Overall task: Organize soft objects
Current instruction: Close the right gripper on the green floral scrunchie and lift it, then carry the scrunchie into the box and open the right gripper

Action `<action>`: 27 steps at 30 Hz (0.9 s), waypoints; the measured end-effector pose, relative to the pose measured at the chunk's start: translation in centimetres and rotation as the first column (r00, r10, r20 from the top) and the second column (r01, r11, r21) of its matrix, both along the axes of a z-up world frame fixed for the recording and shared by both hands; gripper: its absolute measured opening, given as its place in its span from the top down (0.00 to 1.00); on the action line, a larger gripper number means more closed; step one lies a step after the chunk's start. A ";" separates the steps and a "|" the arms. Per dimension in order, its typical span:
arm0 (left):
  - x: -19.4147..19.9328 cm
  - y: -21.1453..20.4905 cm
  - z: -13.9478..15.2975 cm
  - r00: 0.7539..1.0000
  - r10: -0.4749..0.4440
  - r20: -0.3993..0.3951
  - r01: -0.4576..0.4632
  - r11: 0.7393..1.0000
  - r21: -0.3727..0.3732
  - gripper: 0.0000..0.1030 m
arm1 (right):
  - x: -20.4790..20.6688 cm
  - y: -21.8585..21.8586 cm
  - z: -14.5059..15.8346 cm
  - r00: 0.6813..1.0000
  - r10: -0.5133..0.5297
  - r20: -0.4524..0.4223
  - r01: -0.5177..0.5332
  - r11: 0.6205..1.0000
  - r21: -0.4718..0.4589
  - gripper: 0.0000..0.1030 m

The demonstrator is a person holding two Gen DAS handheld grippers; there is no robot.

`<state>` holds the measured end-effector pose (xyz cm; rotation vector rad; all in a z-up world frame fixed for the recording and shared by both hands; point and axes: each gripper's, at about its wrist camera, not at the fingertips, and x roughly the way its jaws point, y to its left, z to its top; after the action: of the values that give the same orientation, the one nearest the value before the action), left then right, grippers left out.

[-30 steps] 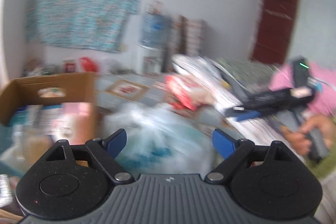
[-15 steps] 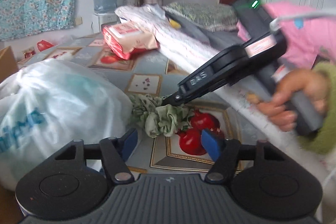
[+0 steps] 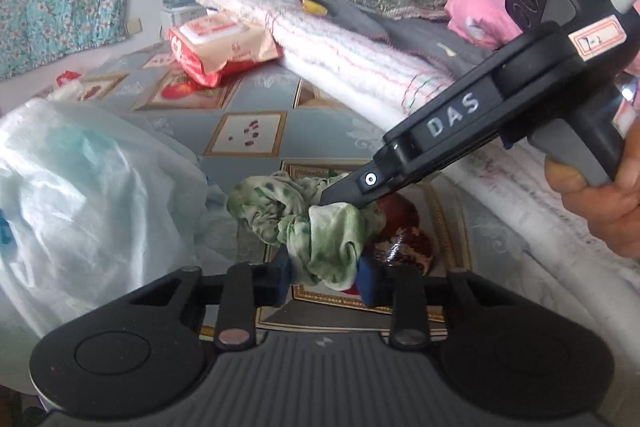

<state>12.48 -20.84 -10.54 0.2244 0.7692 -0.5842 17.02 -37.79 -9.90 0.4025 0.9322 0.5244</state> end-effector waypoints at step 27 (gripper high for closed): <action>-5.9 26.4 9.3 0.838 0.544 0.041 -0.504 0.802 -0.321 0.63 | 2.8 32.9 13.4 0.792 0.557 0.250 -0.521 0.830 -0.199 0.84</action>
<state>6.54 5.59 -1.20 -0.2320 0.5683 -0.1434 19.77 -4.91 3.45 -0.0727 0.7707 1.0220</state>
